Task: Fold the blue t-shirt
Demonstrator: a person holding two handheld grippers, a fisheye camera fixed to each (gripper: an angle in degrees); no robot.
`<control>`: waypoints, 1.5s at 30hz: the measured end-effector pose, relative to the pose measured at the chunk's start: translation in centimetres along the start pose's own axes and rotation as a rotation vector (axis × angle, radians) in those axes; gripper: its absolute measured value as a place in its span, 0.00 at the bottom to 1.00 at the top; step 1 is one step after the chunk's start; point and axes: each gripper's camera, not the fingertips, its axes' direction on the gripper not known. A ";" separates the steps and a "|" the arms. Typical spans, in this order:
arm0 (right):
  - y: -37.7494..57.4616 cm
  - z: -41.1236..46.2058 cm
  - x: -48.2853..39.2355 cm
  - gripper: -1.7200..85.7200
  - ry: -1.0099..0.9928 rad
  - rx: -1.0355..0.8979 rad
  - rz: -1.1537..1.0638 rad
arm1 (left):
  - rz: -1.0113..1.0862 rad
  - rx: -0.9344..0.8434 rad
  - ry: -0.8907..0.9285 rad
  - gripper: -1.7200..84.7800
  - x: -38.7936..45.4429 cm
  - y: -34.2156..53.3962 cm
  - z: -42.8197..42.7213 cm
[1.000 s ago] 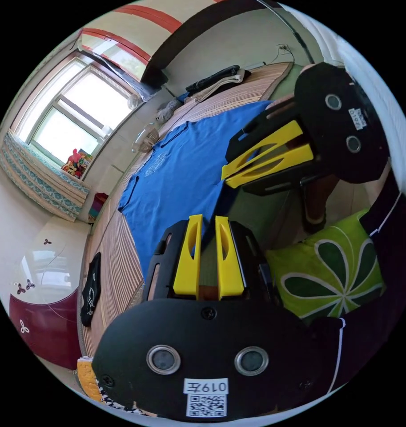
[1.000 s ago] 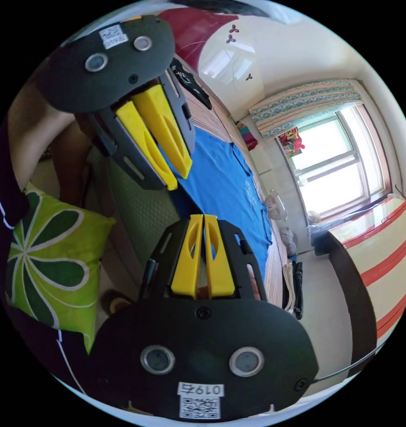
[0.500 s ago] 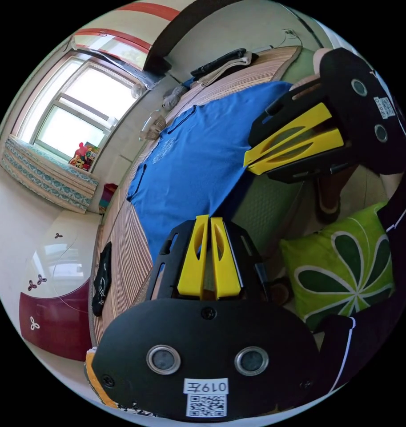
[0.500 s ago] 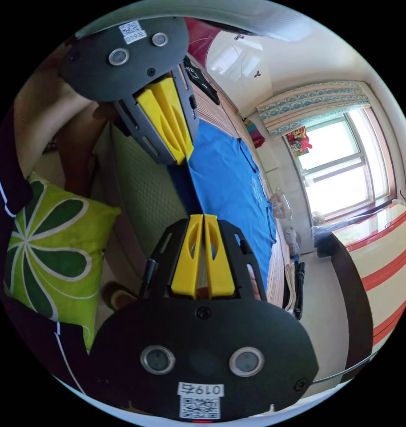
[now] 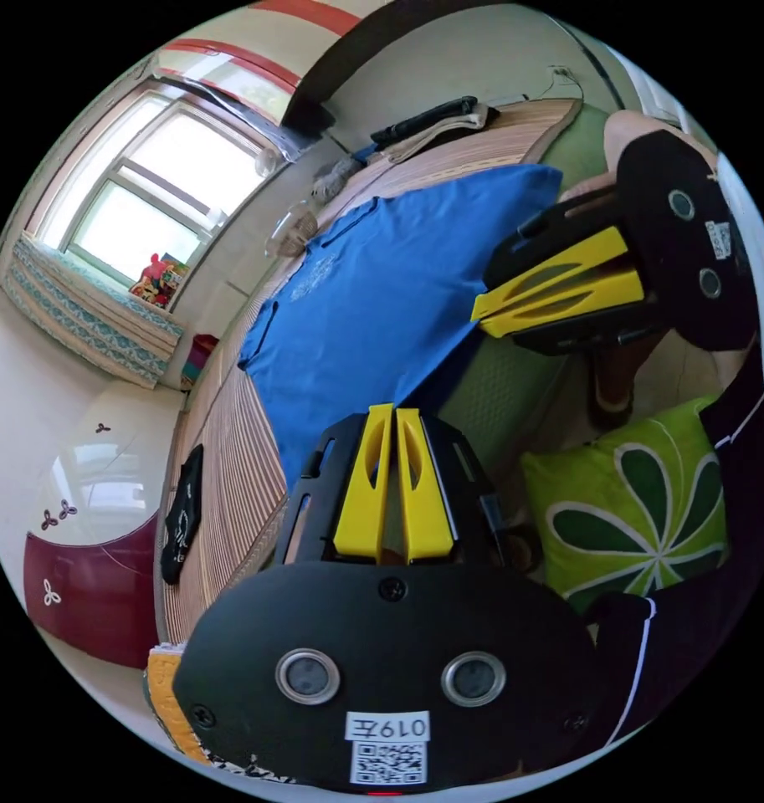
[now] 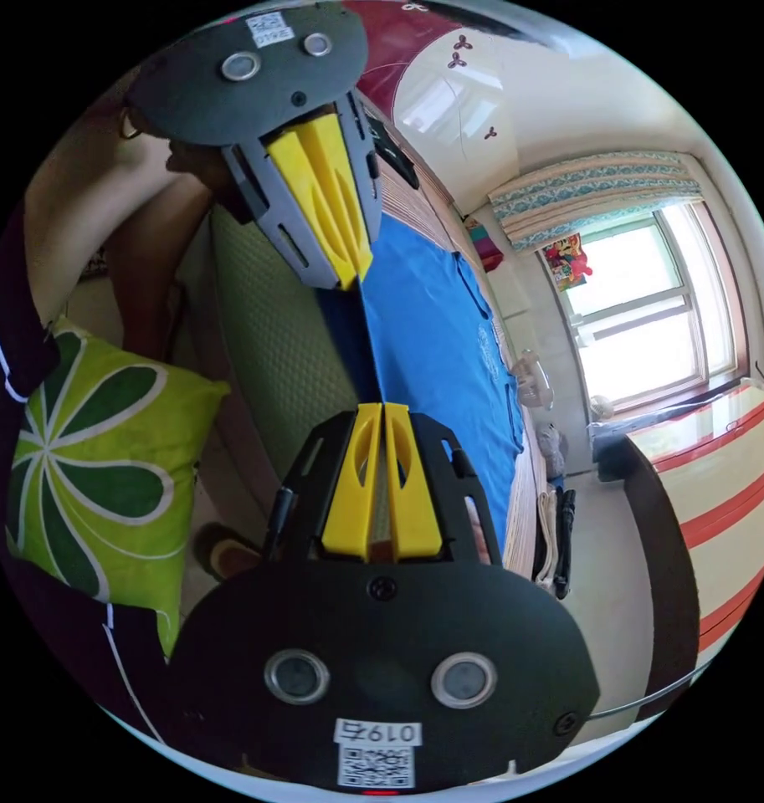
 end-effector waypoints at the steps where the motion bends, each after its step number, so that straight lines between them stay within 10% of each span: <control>1: 0.0 -0.1 0.1 0.01 -0.003 0.001 0.005 | -0.007 -0.006 -0.009 0.03 -0.1 0.3 -0.1; 23: 0.1 -1.4 1.3 0.01 0.010 0.005 -0.010 | 0.099 -0.100 -0.261 0.04 0.3 5.0 2.3; 45: 1.9 -4.0 4.3 0.01 -0.040 0.012 0.084 | 0.052 -0.117 0.009 0.04 -3.6 6.5 2.8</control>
